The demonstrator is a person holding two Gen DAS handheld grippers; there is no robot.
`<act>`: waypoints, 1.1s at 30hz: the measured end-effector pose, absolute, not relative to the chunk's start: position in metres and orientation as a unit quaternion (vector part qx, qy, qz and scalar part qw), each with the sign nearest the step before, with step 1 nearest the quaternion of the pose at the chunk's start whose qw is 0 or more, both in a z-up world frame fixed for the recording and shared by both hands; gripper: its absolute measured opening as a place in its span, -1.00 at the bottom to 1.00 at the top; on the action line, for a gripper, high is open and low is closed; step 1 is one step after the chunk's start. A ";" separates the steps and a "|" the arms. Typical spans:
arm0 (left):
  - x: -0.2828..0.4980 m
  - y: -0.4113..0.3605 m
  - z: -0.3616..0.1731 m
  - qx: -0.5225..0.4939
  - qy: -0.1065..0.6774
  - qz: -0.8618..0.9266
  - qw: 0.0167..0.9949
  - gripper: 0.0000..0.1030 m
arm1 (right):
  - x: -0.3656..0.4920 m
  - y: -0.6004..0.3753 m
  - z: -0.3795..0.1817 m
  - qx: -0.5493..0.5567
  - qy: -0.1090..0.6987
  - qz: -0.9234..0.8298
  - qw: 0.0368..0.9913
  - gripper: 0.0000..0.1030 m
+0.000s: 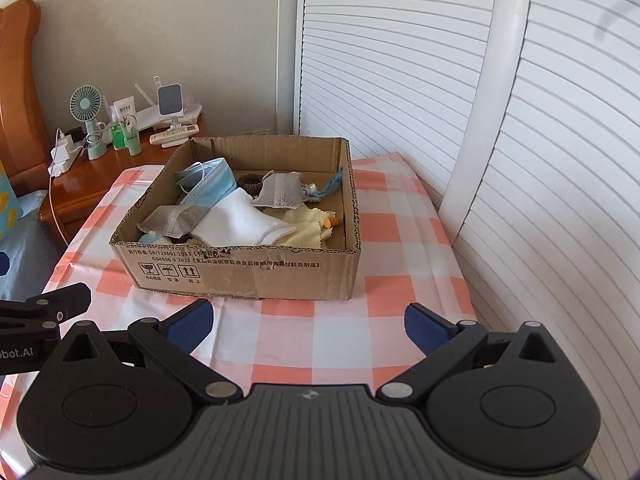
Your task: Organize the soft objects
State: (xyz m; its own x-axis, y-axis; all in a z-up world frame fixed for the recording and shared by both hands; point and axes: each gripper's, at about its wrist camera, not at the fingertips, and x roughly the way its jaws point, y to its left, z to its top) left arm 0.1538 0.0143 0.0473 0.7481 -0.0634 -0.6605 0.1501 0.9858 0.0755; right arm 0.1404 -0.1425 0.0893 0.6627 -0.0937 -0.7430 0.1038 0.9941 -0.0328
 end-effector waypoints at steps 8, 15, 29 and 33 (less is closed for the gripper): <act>0.150 0.007 0.051 0.064 0.347 -0.060 0.934 0.99 | 0.135 -0.145 0.091 0.018 0.406 -0.050 0.912 1.00; 0.148 0.003 0.050 0.067 0.348 -0.058 0.933 0.99 | 0.134 -0.147 0.092 0.021 0.403 -0.053 0.913 1.00; 0.147 0.004 0.052 0.066 0.347 -0.057 0.934 0.99 | 0.130 -0.147 0.096 0.021 0.397 -0.052 0.916 1.00; 0.146 0.004 0.053 0.066 0.346 -0.056 0.934 0.99 | 0.130 -0.147 0.096 0.021 0.395 -0.053 0.917 1.00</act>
